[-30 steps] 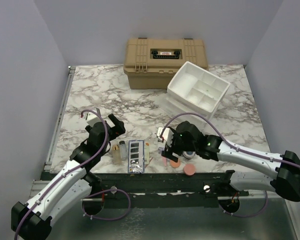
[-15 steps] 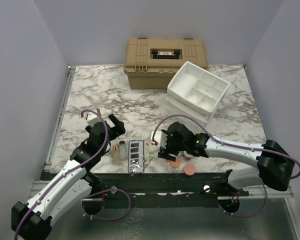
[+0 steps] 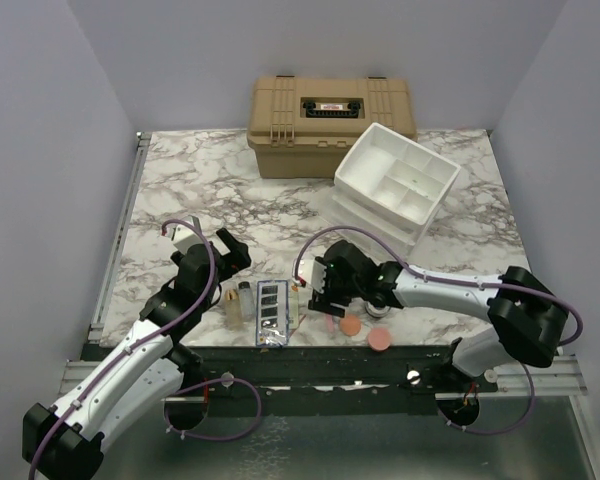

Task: Organize the makeup
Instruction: Pick up the makeup tool from the corner of the board.

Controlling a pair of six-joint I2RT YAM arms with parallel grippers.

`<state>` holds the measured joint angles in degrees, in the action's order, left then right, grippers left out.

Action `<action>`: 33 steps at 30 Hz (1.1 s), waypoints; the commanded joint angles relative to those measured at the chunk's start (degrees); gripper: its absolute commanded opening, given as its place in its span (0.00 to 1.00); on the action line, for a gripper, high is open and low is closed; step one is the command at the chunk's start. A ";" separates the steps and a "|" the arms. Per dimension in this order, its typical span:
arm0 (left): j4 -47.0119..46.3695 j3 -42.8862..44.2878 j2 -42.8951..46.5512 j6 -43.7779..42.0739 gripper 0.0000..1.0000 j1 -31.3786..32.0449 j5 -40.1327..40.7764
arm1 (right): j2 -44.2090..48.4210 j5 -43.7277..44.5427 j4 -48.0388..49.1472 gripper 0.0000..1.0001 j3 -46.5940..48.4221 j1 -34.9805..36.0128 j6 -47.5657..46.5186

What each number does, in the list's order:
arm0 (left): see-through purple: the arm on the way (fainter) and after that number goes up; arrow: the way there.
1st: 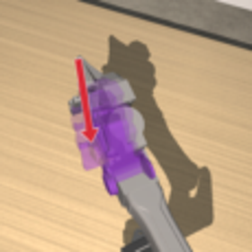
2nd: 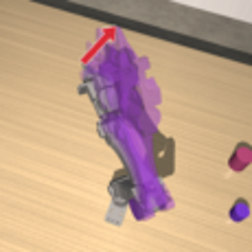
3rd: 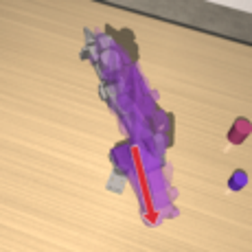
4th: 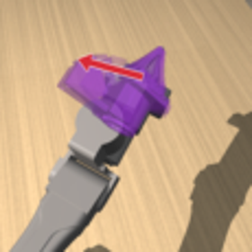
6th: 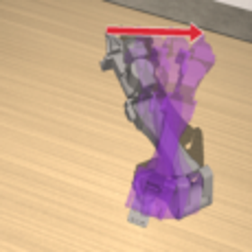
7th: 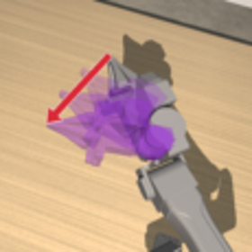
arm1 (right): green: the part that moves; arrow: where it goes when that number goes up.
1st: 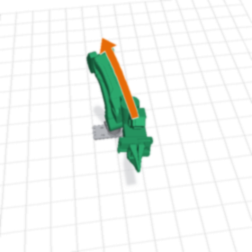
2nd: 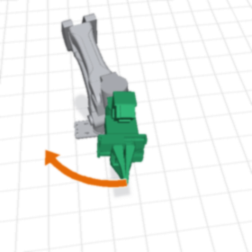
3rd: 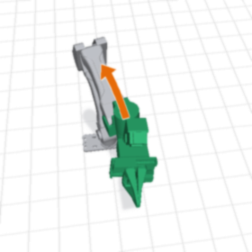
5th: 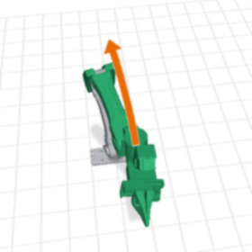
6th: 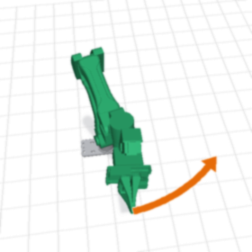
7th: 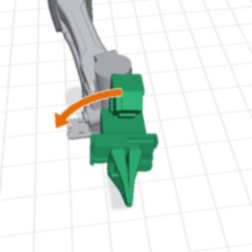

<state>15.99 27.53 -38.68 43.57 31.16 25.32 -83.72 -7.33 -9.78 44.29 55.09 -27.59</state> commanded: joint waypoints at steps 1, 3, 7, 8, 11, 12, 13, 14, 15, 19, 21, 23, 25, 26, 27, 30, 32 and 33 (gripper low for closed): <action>0.67 0.40 1.14 0.31 0.99 -0.39 -0.81 | -1.43 -0.24 0.84 0.75 1.41 -1.19 -1.93; 0.63 0.25 1.17 0.20 0.99 -0.46 -0.72 | -1.57 -0.94 0.82 0.75 1.27 -1.66 -2.26; 0.65 0.51 0.67 0.28 0.99 -0.49 -0.93 | -2.48 -2.07 0.64 0.70 1.62 -2.09 -2.77; 0.70 0.59 0.55 0.28 0.99 -0.51 -0.97 | -2.86 -2.22 0.68 0.70 1.67 -2.17 -2.97; 0.68 0.84 0.28 0.20 0.99 -0.56 -0.95 | -4.40 -2.46 -0.04 0.66 2.47 -2.18 -3.48; 0.67 0.86 0.29 0.20 0.99 -0.56 -1.02 | -4.76 -2.50 0.05 0.65 2.59 -2.18 -3.44; 0.66 0.86 0.34 0.20 0.99 -0.57 -0.98 | -4.92 -2.73 0.13 0.63 2.72 -2.18 -3.43; 0.70 0.86 0.47 0.20 0.99 -0.57 -0.98 | -5.10 -2.91 0.19 0.62 2.84 -2.16 -3.43; 0.63 0.79 0.57 0.24 0.99 -0.57 -0.93 | -5.21 -2.95 0.34 0.61 3.00 -2.18 -3.43; 0.68 0.56 0.88 0.54 0.99 -0.63 -0.89 | -5.14 -2.41 0.91 0.50 3.59 -2.18 -3.22; 0.68 0.53 1.03 0.70 0.99 -0.66 -0.68 | -5.05 -2.38 0.99 0.49 3.80 -2.18 -3.37; 0.66 0.37 1.02 0.72 0.99 -0.66 -0.47 | -5.05 -2.50 1.15 0.48 3.98 -2.16 -3.56; 0.72 0.25 0.97 0.52 0.99 -0.62 -0.43 | -5.12 -2.92 1.34 0.45 4.01 -2.18 -3.91; 0.71 0.15 0.97 0.42 0.99 -0.65 -0.49 | -5.13 -3.06 1.46 0.41 4.12 -2.18 -3.91; 0.78 0.10 1.03 0.38 0.99 -0.61 -0.50 | -5.26 -3.33 1.39 0.37 4.31 -2.18 -3.88; 0.77 -0.11 1.24 0.37 0.99 -0.69 -0.62 | -5.56 -3.75 1.19 0.36 4.96 -2.18 -3.43; 0.85 -0.39 1.52 0.46 0.99 -0.73 -0.54 | -5.50 -3.68 1.33 0.36 5.13 -2.18 -3.29; 0.88 -0.42 1.65 0.52 0.99 -0.67 -0.54 | -5.30 -3.67 1.46 0.36 5.21 -2.18 -3.18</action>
<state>16.01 27.53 -38.04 43.88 30.79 25.06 -88.51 -9.67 -9.39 47.75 53.04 -30.92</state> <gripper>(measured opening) 0.987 0.363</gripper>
